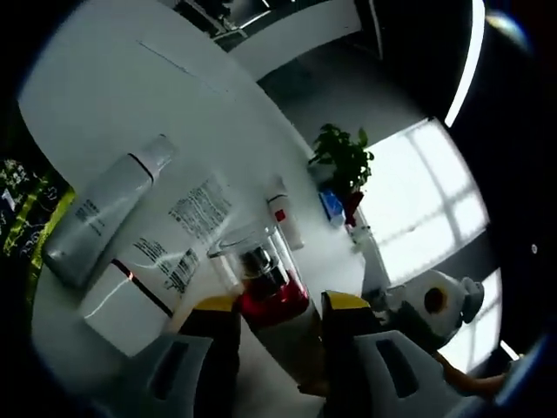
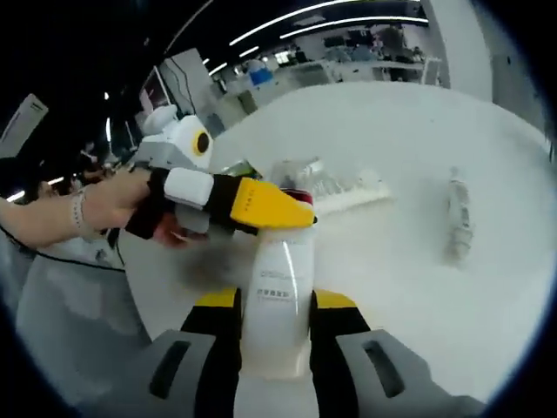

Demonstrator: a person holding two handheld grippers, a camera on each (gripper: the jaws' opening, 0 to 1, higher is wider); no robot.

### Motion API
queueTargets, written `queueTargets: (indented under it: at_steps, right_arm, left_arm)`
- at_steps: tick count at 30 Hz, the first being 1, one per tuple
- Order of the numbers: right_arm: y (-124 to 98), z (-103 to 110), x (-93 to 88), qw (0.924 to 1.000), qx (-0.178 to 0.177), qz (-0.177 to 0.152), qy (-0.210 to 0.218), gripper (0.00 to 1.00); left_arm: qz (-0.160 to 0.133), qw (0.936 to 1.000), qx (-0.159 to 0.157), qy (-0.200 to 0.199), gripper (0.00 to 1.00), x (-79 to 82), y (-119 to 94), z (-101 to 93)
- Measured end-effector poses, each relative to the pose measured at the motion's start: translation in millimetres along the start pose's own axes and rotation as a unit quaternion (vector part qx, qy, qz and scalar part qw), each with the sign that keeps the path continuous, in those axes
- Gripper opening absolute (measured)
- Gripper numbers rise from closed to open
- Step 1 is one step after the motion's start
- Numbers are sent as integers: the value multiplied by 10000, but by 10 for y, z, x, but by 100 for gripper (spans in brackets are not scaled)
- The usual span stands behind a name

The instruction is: Arrange the skincare products in the storage area until every visible bottle or jar stands upright without overlapping.

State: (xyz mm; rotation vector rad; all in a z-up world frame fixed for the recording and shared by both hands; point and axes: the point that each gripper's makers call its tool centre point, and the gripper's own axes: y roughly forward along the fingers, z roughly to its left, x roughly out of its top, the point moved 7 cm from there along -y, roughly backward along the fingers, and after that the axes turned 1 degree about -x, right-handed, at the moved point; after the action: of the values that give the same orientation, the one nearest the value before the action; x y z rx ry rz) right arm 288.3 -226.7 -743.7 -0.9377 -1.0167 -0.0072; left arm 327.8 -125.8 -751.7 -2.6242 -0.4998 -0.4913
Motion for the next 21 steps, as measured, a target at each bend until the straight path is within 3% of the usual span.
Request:
queueTargets:
  at_steps: [3, 8, 11, 14, 16, 17, 21]
  right_arm:
    - [9, 54, 0, 9999, -17, 102, -70, 29]
    - [19, 14, 3, 9997, -46, 128, -193, 30]
    - [30, 17, -14, 9993, -20, 136, -352, 30]
    - [36, 33, -36, 9986, 47, 152, -506, 30]
    - [26, 40, -32, 9985, 121, 85, -520, 30]
    - [21, 43, -29, 9985, 143, 49, -523, 30]
    - [9, 46, -17, 9975, 277, -46, -643, 30]
  left_arm:
    - [54, 10000, -21, -80, 29, 10, -11, 10]
    - [-146, 9999, -56, -6, 27, 76, -18, -14]
    - [-249, 9982, -209, 513, 25, 112, -14, -85]
    - [-61, 9926, -277, 1180, 24, 82, -37, -179]
    - [-61, 9888, -302, 1462, 23, 106, -39, -212]
    - [-58, 9891, -377, 1420, 23, 122, -50, -227]
    - [-37, 9794, -518, 1952, 23, 152, -82, -271]
